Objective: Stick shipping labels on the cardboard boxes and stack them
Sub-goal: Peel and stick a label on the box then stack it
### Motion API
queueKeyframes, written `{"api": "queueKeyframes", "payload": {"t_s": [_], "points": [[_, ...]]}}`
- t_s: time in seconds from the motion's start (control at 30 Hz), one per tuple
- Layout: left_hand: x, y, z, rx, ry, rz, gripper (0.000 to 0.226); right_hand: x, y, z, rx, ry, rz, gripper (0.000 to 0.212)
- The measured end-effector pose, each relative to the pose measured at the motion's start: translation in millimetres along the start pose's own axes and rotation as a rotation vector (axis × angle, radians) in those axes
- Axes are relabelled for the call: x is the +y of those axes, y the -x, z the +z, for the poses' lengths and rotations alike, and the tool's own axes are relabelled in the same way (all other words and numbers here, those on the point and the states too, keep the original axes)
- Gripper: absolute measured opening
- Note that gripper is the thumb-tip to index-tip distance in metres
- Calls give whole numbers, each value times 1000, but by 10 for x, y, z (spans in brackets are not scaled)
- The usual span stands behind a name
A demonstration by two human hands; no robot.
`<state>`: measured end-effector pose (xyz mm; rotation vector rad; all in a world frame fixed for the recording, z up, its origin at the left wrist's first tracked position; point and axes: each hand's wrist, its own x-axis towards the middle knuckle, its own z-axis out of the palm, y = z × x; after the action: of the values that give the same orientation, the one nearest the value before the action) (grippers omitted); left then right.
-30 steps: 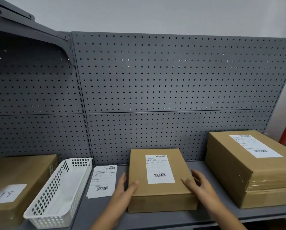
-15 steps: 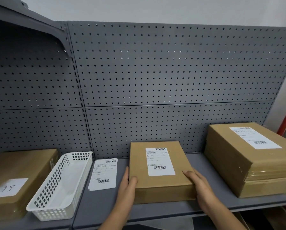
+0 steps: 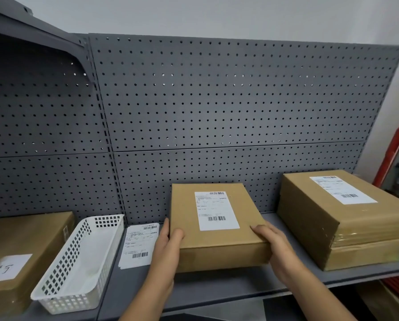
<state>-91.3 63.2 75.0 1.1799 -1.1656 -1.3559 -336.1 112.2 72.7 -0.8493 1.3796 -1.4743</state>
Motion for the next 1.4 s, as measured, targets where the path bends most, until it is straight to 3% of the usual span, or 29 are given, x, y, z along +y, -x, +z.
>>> {"api": "queueKeyframes", "payload": {"t_s": [0.07, 0.17, 0.23, 0.4, 0.57, 0.73, 0.93, 1.07, 1.4], "points": [[113, 29, 30, -19, 18, 14, 36, -126, 23, -24, 13, 18, -52, 30], [219, 30, 92, -47, 34, 36, 64, -338, 54, -117, 20, 33, -117, 24], [293, 37, 183, -74, 42, 55, 68, -499, 83, -211, 18, 45, -162, 24], [454, 72, 549, -114, 88, 119, 35, -920, 166, -447, 75, 74, -272, 19], [603, 143, 1002, -182, 129, 145, 34, -1254, 105, -802, 221, 162, -362, 16], [694, 150, 1476, -238, 164, 141, 35, -1454, 33, -1247, 278, 148, -365, 21], [740, 146, 2133, -325, 133, 116, 55, -1642, -126, -1908, 354, 140, -317, 23], [734, 123, 2523, -363, 95, 89, 85, -1718, -234, -2333, 373, 149, -261, 34], [600, 12, 3373, -428, 19, 80, 99, -1810, -491, -3171, 438, 135, -138, 41]]}}
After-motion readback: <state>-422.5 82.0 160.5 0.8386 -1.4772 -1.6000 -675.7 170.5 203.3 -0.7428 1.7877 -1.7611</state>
